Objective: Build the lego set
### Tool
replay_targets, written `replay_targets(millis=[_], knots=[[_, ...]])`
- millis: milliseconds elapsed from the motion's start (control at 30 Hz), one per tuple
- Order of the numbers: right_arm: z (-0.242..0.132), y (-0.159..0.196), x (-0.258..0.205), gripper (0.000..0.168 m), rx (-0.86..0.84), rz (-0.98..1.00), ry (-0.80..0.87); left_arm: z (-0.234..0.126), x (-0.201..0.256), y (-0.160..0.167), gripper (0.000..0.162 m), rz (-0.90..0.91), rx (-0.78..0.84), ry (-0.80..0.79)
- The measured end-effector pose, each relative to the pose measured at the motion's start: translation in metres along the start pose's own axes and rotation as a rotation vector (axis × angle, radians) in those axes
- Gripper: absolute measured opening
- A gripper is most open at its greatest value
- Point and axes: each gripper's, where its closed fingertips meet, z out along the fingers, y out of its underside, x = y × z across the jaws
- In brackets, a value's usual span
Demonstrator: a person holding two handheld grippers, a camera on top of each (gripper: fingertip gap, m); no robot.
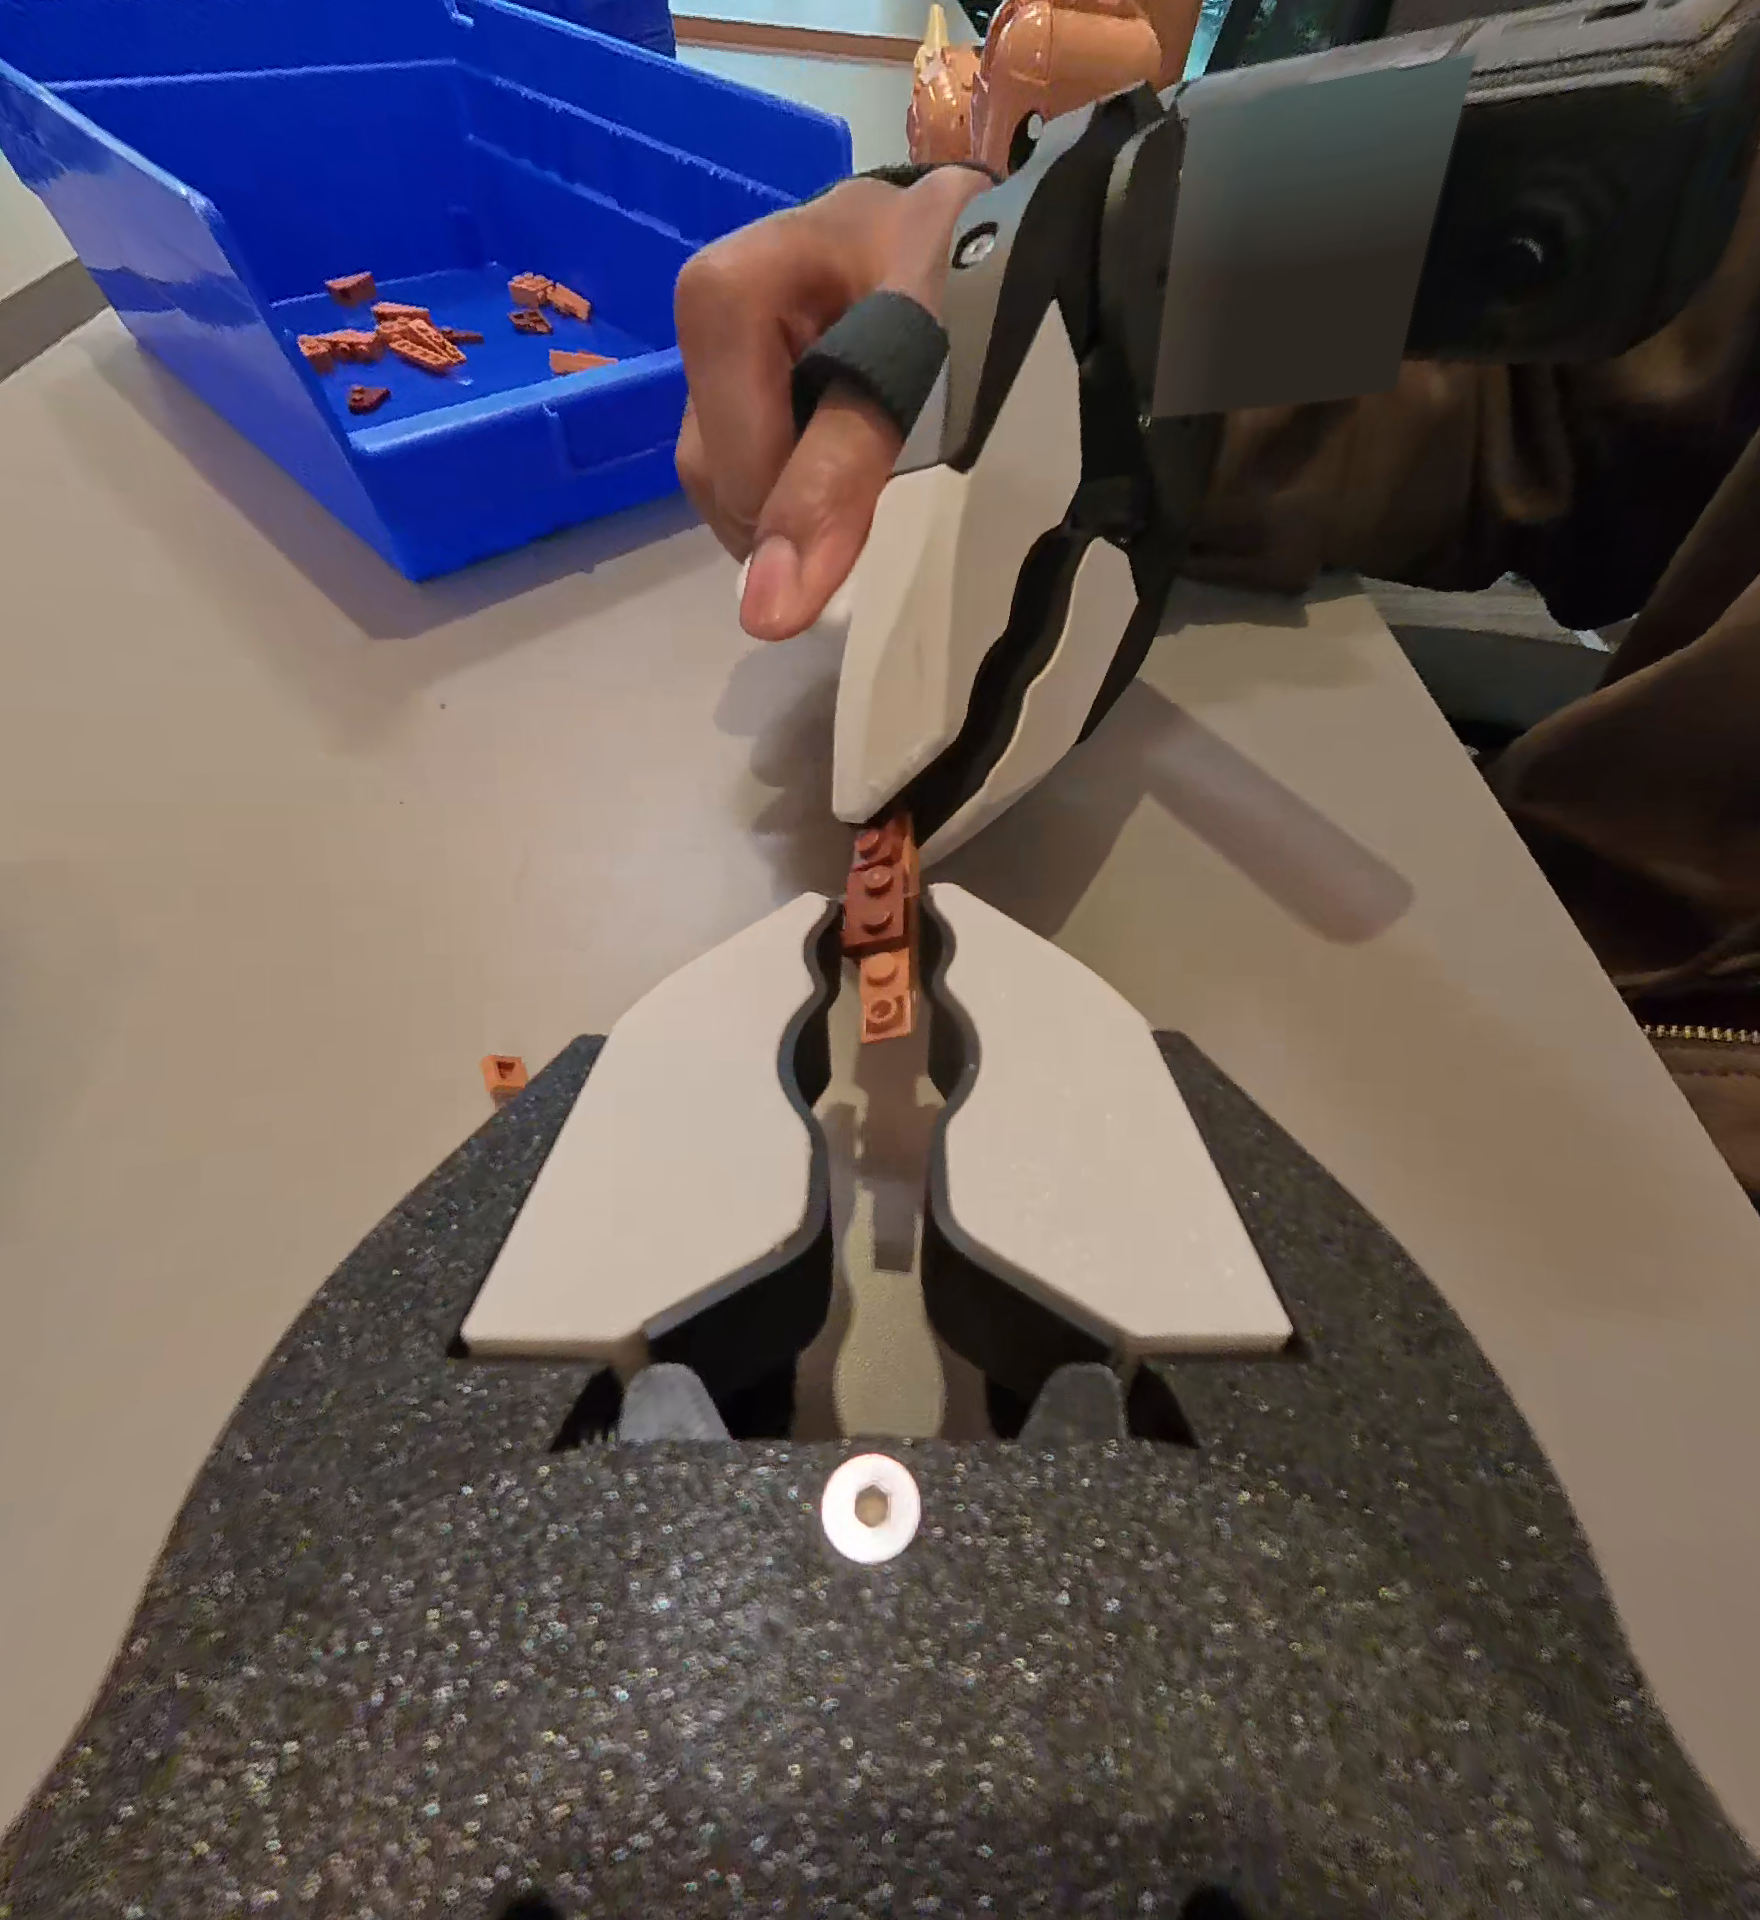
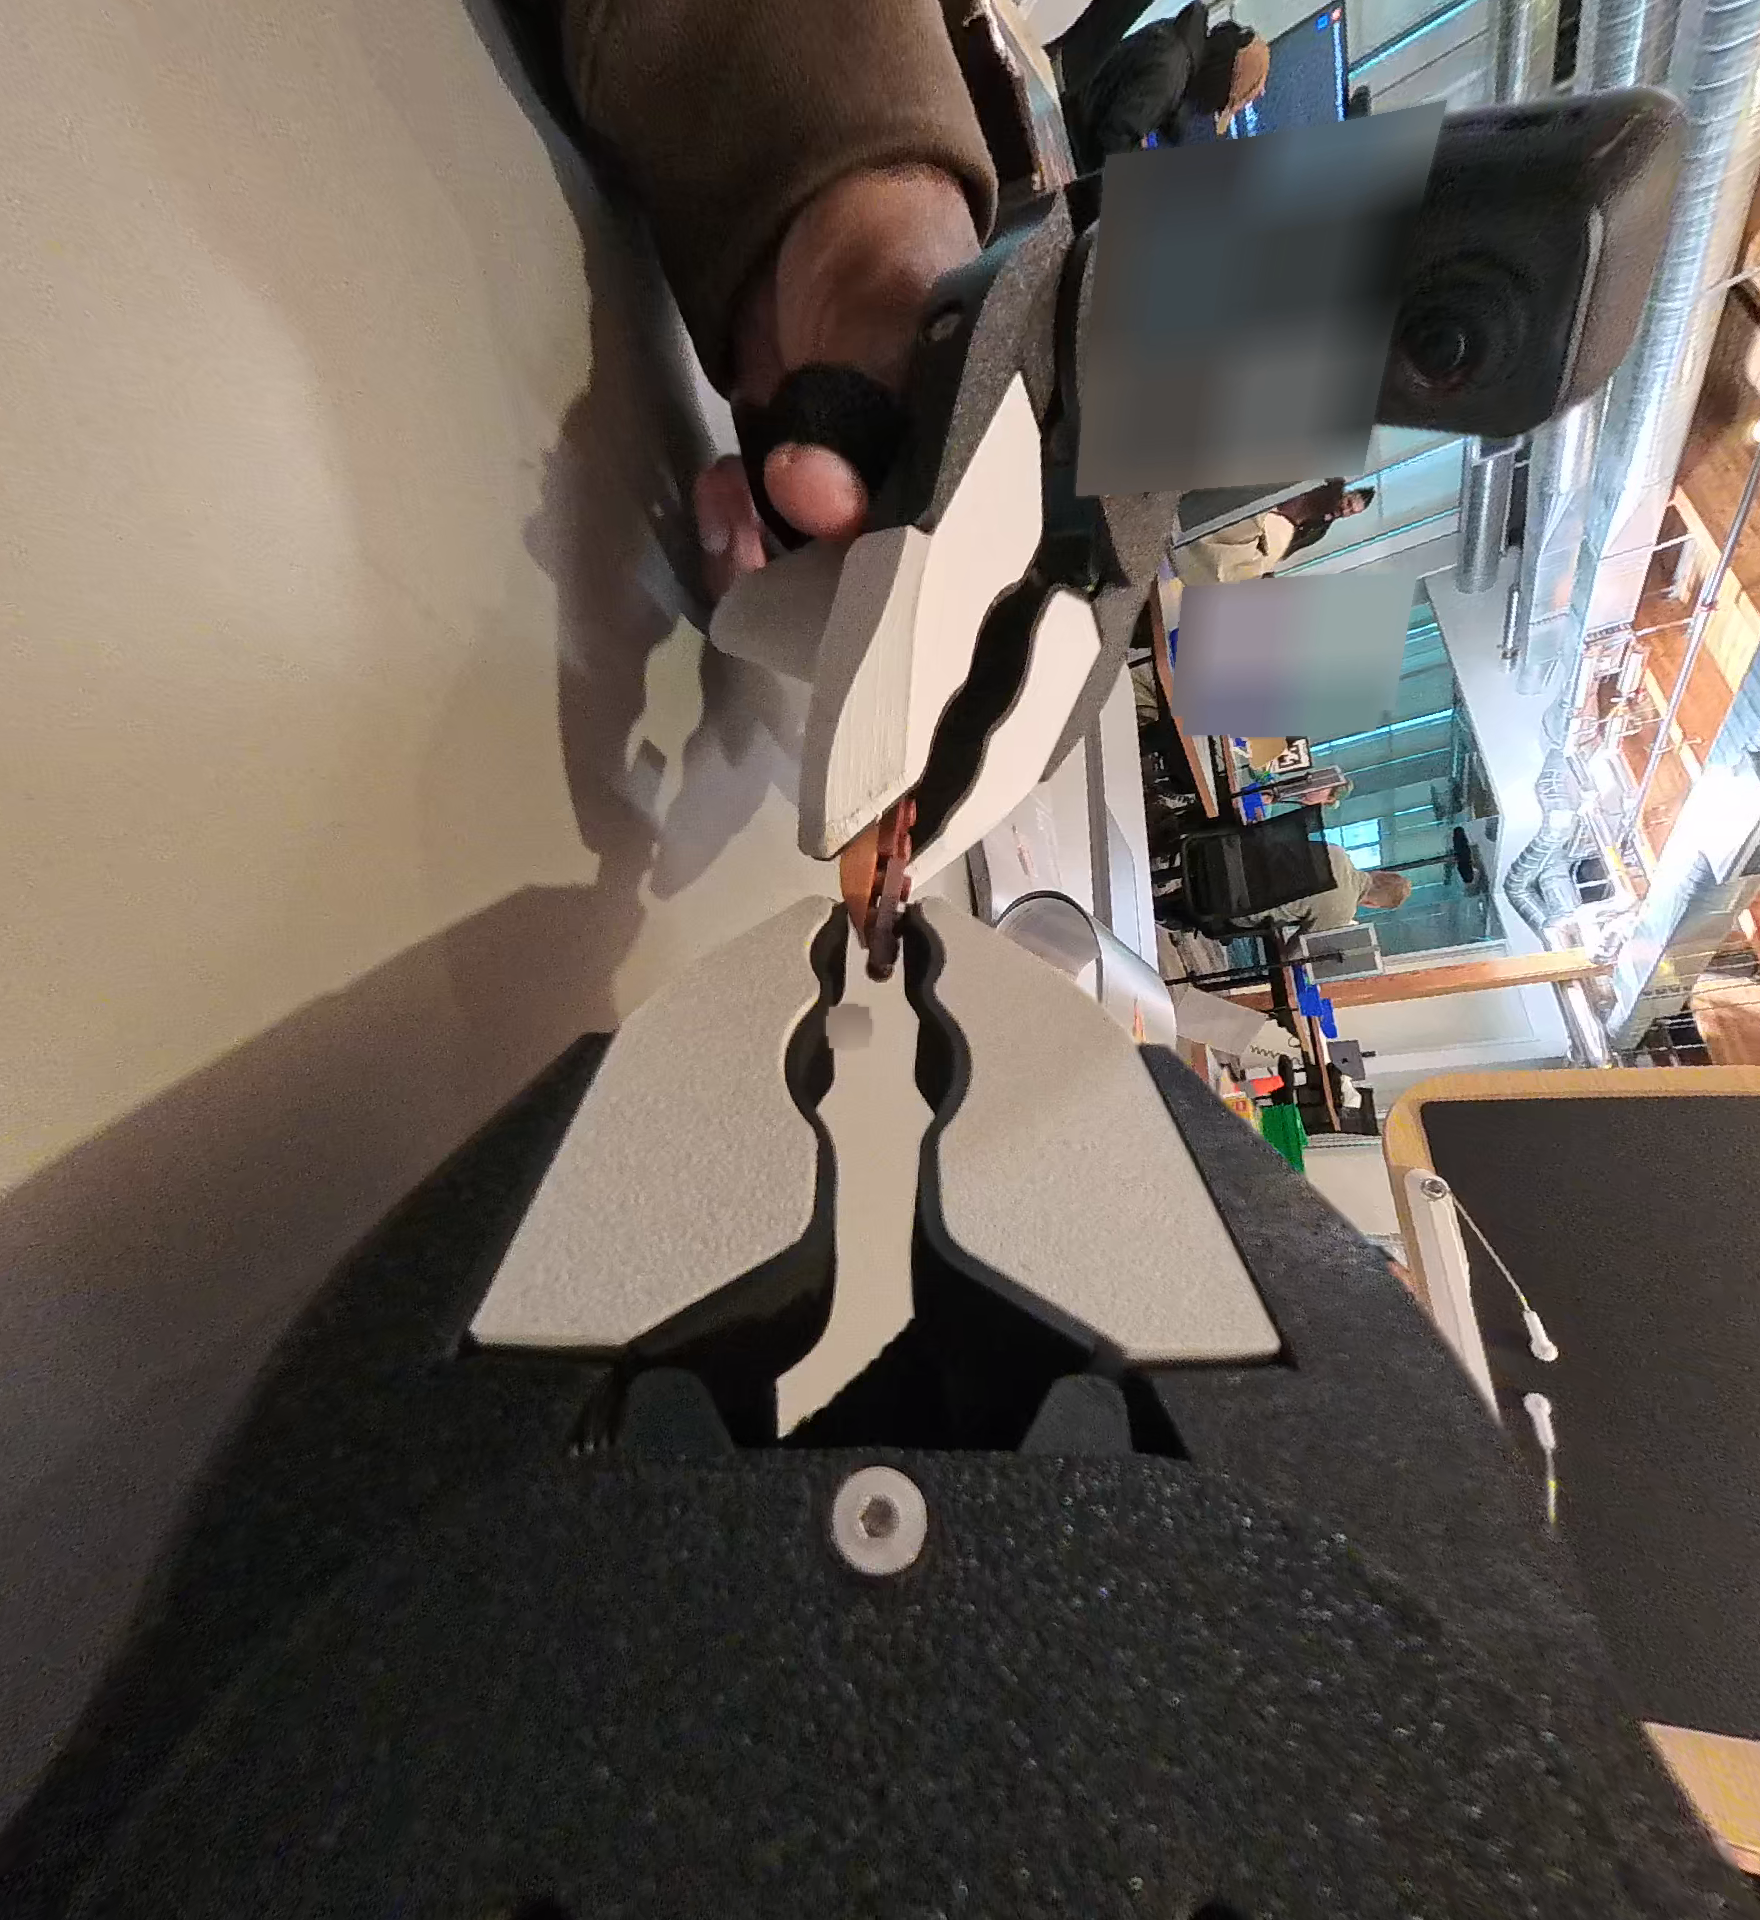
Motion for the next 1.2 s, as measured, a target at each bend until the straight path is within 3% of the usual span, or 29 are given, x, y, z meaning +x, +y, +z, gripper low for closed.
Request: replay_targets(millis=[267,467,767,1000,1200], knots=[[0.0,-0.002,0.004,0.023,0.011,0.03,0.023,0.001,0.001,-0.001,0.013,0.158,-0.012,-0.044],[0.001,0.002,-0.001,0.022,-0.004,0.05,-0.009,0.001,-0.002,0.006,0.013,0.149,-0.048,-0.051],[0.003,0.025,-0.013,0.019,-0.063,0.414,-0.188,-0.029,-0.021,0.029,0.014,0.135,-0.19,-0.085],[0.027,0.026,-0.034,0.014,-0.153,0.49,-0.283,-0.031,-0.015,0.061,0.014,0.145,-0.345,-0.029],[0.039,0.032,-0.038,0.013,-0.256,0.606,-0.394,-0.032,-0.016,0.06,0.014,0.16,-0.354,-0.043]])
